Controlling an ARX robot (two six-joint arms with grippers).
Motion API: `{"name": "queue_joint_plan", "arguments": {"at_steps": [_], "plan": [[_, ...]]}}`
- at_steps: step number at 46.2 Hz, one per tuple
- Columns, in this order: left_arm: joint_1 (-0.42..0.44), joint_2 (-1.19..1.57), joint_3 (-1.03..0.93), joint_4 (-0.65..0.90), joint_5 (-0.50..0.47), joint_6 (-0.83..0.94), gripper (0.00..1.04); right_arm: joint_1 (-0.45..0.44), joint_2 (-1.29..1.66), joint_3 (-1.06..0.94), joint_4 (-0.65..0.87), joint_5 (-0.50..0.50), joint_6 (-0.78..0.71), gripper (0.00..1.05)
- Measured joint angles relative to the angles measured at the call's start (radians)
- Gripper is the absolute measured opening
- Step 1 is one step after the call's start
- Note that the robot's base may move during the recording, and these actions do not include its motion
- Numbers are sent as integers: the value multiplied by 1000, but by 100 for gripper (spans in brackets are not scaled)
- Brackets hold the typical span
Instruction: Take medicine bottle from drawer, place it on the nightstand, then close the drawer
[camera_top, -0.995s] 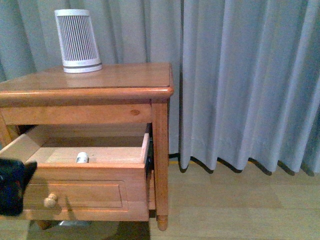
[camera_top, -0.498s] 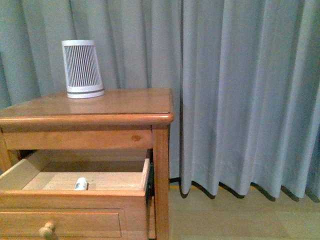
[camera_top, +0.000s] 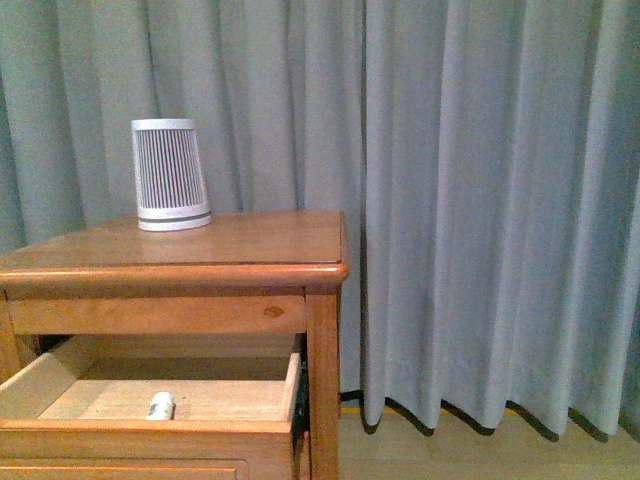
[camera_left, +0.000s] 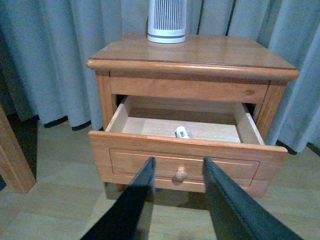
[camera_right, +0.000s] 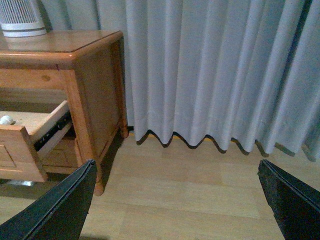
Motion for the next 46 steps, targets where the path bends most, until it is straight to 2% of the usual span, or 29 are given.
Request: {"name": "queue_joint_plan", "arguments": {"at_steps": [4, 6, 46], "plan": [[0, -22, -32, 9, 0, 0, 7, 0, 0, 0, 0, 0, 0, 98], [0, -28, -42, 12, 0, -1, 3, 0, 0, 0, 0, 0, 0, 98], [0, -132, -163, 35, 0, 3, 3, 0, 0, 0, 0, 0, 0, 98]]}}
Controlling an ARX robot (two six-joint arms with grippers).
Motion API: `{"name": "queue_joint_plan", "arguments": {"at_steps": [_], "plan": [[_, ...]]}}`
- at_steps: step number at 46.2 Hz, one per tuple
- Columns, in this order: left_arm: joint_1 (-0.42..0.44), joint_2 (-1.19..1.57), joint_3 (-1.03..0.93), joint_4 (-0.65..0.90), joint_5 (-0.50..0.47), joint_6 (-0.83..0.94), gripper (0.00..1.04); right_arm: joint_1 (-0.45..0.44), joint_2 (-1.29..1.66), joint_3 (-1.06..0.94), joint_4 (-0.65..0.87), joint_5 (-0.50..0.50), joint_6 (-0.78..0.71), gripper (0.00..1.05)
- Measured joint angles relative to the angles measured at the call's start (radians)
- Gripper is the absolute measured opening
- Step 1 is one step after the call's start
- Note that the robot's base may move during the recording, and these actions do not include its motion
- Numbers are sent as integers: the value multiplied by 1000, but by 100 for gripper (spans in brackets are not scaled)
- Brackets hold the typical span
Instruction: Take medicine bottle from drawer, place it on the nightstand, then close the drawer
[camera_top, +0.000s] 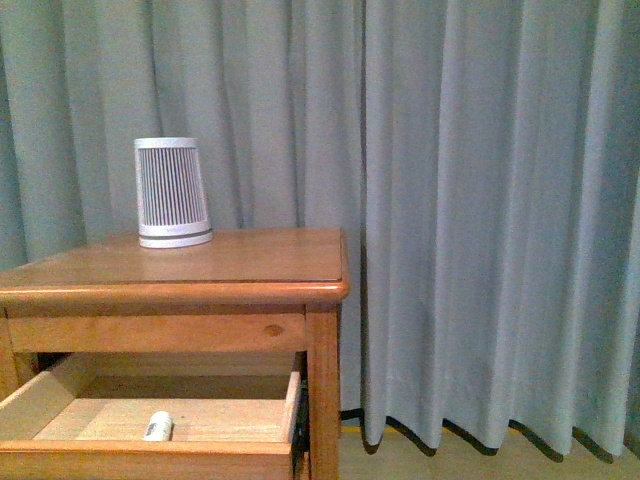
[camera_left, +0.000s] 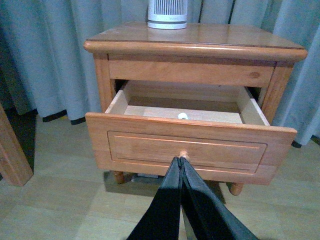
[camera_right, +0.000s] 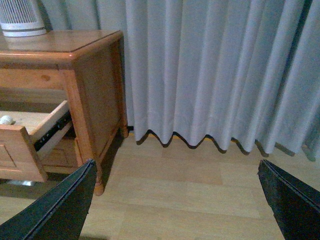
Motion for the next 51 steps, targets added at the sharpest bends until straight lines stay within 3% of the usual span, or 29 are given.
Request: {"name": "queue_joint_plan", "arguments": {"at_steps": [14, 19, 30, 37, 51], "plan": [[0, 0, 0, 0, 0, -1, 3, 0, 0, 0, 0, 0, 0, 98], [0, 0, 0, 0, 0, 0, 27, 0, 0, 0, 0, 0, 0, 98], [0, -1, 0, 0, 3, 0, 64, 0, 0, 0, 0, 4, 0, 98], [0, -1, 0, 0, 1, 0, 99, 0, 0, 0, 0, 3, 0, 98], [0, -7, 0, 0, 1, 3, 98, 0, 0, 0, -1, 2, 0, 98]]}}
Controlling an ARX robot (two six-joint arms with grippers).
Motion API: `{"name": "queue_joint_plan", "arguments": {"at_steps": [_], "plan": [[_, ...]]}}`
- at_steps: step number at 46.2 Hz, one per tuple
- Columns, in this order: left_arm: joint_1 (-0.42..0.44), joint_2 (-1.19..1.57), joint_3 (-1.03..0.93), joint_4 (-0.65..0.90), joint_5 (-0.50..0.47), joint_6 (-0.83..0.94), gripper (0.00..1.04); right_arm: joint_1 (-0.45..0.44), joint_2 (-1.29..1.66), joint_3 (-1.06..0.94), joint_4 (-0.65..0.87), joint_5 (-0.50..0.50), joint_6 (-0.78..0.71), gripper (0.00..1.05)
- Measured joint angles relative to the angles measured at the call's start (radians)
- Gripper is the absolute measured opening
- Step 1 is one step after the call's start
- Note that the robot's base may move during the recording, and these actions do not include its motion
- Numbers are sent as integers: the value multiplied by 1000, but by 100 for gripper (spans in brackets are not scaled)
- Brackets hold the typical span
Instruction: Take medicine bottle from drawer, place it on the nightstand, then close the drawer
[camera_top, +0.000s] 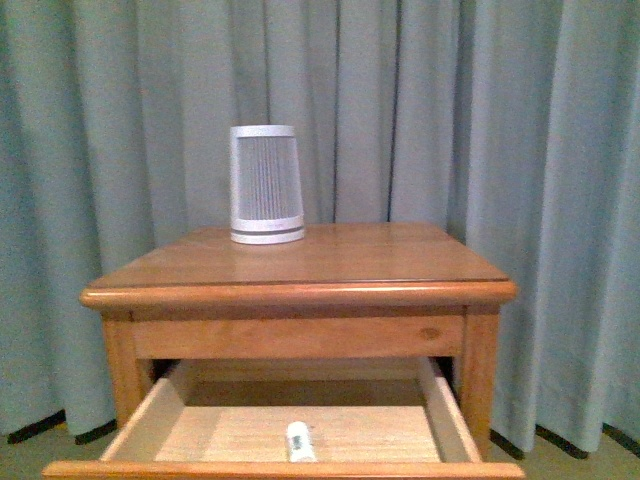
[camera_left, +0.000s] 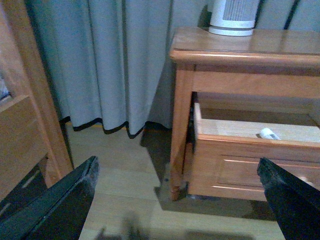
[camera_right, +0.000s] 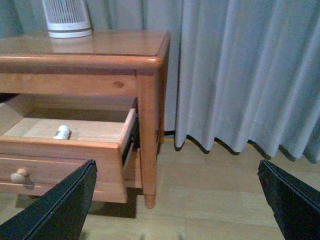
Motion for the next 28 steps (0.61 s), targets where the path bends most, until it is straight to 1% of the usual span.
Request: {"name": "queue_joint_plan", "arguments": {"at_steps": [12, 13, 14, 15, 16, 17, 19, 20, 23, 25, 28], "plan": [[0, 1, -1, 2, -4, 0, 98, -1, 1, 0, 1, -6, 0, 98], [0, 1, -1, 2, -5, 0, 98, 6, 3, 0, 7, 22, -6, 98], [0, 1, -1, 1, -4, 0, 98, 43, 32, 0, 53, 150, -28, 98], [0, 1, -1, 1, -3, 0, 98, 73, 64, 0, 96, 240, -35, 98], [0, 1, -1, 2, -4, 0, 98, 106, 125, 1, 163, 362, -44, 98], [0, 1, -1, 2, -4, 0, 98, 119, 198, 3, 228, 447, -46, 98], [0, 1, -1, 1, -1, 0, 98, 118, 306, 19, 296, 534, -39, 98], [0, 1, -1, 1, -2, 0, 98, 116, 361, 34, 323, 554, -31, 98], [0, 1, -1, 1, -2, 0, 98, 106, 504, 77, 391, 551, -17, 98], [0, 1, -1, 2, -1, 0, 98, 103, 665, 145, 457, 505, 2, 98], [0, 1, -1, 2, -1, 0, 98, 89, 813, 226, 475, 454, 28, 98]]}}
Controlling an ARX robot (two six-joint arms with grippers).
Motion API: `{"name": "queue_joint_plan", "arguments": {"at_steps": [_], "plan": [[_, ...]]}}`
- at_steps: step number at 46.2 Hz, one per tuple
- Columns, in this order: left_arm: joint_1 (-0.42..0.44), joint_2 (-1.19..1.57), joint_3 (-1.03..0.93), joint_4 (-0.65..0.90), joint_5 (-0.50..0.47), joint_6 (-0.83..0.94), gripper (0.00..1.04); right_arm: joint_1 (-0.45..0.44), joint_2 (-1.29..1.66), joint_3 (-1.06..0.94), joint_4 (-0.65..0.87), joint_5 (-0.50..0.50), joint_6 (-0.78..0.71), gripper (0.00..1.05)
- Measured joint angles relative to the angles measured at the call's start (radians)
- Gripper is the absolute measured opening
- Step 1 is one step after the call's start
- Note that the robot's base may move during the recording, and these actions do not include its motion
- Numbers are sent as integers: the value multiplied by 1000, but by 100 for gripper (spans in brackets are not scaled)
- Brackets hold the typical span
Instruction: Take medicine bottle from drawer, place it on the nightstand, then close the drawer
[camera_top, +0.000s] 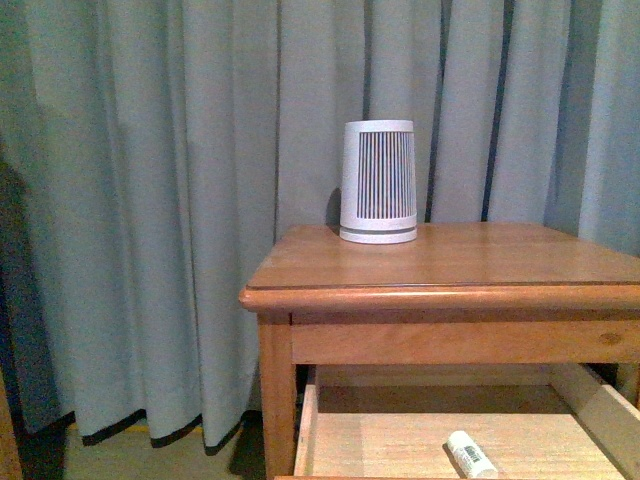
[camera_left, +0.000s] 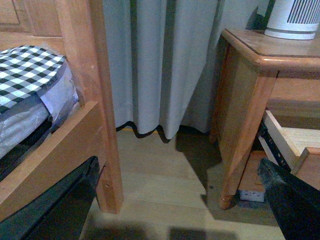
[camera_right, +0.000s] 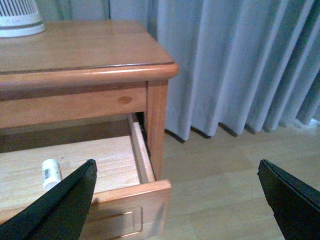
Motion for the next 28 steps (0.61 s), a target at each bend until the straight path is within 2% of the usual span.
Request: {"name": "queue_joint_plan", "arguments": {"at_steps": [13, 28], "plan": [[0, 0, 0, 0, 0, 0, 98, -37, 497, 295, -66, -181, 91, 98], [0, 0, 0, 0, 0, 0, 98, 5, 898, 622, -184, -253, 129, 98]]}}
